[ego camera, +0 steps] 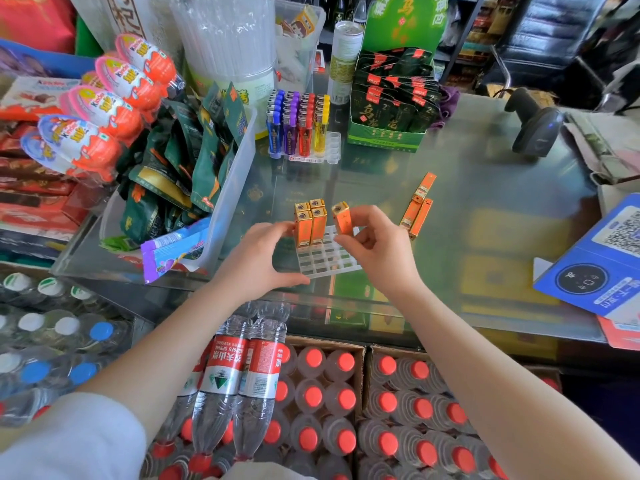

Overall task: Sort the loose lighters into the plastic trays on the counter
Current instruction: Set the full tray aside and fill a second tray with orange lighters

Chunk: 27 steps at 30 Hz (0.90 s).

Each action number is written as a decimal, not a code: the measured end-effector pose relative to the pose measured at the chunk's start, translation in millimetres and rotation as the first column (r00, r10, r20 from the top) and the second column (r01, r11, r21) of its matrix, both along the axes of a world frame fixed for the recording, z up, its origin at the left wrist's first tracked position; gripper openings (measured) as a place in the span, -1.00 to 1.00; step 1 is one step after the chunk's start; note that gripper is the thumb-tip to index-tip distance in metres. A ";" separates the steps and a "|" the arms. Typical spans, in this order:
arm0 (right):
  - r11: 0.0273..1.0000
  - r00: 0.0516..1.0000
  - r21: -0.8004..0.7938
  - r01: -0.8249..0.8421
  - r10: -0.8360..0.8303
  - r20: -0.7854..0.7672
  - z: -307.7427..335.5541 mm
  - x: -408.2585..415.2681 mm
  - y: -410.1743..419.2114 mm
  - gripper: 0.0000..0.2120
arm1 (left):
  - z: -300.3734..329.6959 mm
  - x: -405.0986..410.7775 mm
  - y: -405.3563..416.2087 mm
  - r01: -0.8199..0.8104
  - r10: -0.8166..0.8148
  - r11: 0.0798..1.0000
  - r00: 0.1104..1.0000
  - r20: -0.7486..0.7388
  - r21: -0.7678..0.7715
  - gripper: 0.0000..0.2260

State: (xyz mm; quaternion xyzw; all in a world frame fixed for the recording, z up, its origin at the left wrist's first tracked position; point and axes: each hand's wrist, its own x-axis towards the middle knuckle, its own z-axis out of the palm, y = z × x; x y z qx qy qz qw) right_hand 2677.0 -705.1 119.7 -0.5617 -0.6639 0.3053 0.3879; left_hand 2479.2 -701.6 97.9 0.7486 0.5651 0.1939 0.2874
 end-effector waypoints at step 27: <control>0.977 0.799 0.075 -0.202 0.120 0.589 14.8 -34.0 0.5 -0.80 | -6.4 2.8 1.1 -0.037 0.036 0.998 0.999 0.022 0.047 -0.37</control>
